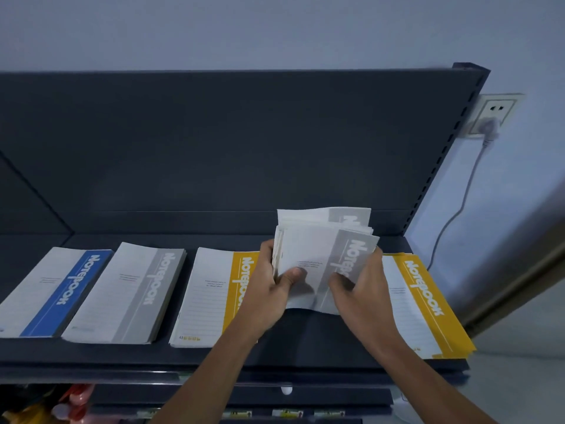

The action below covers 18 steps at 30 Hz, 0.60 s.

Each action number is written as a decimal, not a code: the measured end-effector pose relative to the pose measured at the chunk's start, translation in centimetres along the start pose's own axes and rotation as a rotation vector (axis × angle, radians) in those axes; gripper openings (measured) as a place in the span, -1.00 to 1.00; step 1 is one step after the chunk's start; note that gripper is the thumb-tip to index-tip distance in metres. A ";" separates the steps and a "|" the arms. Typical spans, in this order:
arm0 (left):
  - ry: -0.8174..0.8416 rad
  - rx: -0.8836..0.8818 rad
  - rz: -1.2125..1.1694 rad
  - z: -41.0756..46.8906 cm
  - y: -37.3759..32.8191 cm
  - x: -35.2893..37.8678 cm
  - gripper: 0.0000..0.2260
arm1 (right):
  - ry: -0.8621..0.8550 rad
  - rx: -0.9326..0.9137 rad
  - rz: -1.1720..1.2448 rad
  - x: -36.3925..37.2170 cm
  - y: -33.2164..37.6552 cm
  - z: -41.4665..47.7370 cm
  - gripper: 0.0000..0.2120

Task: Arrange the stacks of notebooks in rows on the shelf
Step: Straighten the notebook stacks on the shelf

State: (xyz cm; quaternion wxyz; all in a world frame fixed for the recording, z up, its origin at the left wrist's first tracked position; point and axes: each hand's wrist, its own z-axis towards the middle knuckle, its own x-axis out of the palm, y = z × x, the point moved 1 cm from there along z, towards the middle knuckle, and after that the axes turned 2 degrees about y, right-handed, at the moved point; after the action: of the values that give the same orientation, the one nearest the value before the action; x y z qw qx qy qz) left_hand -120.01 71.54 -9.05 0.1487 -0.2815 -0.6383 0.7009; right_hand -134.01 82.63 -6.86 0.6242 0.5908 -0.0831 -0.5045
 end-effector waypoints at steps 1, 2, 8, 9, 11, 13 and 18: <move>0.019 0.009 -0.024 -0.1 -0.1 -0.1 -0.56 | -0.021 -0.026 -0.029 -0.1 0.2 -0.2 -0.51; 0.036 0.019 -0.060 -0.2 -0.1 -0.2 -0.53 | -0.007 -0.031 -0.005 -0.1 0.1 -0.4 -0.53; 0.039 0.055 -0.206 -0.8 0.4 0.0 -0.39 | 0.164 0.093 0.302 0.9 -1.2 -0.8 -0.45; 0.034 0.056 -0.206 -0.8 0.5 0.2 -0.38 | 0.180 0.086 0.303 1.1 -1.3 -1.1 -0.43; 0.026 0.043 -0.198 -1.0 0.7 0.8 -0.37 | 0.175 0.055 0.277 1.5 -1.7 -1.7 -0.39; -0.006 0.023 -0.176 -1.1 0.9 1.3 -0.38 | 0.171 0.058 0.273 1.9 -2.0 -2.2 -0.35; -0.029 -0.003 -0.085 -1.1 1.5 1.3 -0.46 | 0.208 0.122 0.254 1.8 -2.7 -2.0 -0.56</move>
State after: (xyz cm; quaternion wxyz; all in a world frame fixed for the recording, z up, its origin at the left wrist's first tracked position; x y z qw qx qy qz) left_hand -120.14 72.95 -10.82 0.1688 -0.2443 -0.6526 0.6971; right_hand -133.21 83.18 -10.49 0.6512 0.6613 -0.1225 -0.3517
